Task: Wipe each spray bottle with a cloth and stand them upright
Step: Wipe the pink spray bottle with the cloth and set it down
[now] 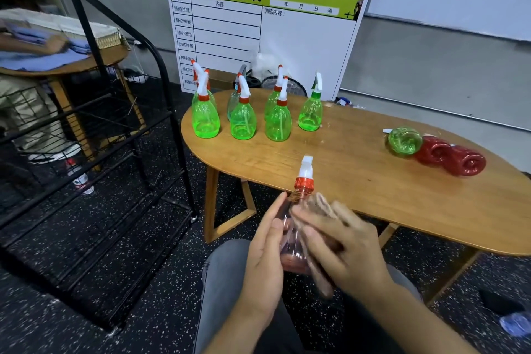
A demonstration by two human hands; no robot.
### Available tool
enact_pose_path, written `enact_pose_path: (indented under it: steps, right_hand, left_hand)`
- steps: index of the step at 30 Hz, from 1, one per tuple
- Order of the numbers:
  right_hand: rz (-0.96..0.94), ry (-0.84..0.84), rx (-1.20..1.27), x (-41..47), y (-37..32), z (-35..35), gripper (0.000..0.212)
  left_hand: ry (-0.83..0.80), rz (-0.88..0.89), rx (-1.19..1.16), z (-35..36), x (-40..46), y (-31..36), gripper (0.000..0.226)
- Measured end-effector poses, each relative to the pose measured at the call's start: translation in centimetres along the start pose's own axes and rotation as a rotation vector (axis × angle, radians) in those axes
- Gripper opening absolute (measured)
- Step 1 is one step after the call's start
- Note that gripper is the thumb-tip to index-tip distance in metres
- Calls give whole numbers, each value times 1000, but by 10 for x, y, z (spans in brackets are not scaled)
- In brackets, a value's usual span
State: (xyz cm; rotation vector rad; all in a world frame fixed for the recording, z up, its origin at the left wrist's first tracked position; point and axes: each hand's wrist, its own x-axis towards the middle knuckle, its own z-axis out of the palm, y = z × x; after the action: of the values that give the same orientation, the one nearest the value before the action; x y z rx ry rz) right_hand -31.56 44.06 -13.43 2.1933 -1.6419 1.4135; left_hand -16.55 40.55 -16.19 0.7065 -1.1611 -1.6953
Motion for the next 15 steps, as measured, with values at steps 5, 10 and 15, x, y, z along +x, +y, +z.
enact_pose_path:
  steps: [5, 10, 15]
  right_hand:
    - [-350, -129, -160, -16, -6, -6, 31]
    - [-139, 3, -108, 11, 9, -12, 30]
    - [47, 103, 17, 20, 13, -6, 30]
  left_hand:
    - [2, 11, 11, 1, -1, 2, 41]
    - [-23, 50, 67, 5, -5, 4, 49]
    - [-26, 64, 63, 6, -3, 3, 50]
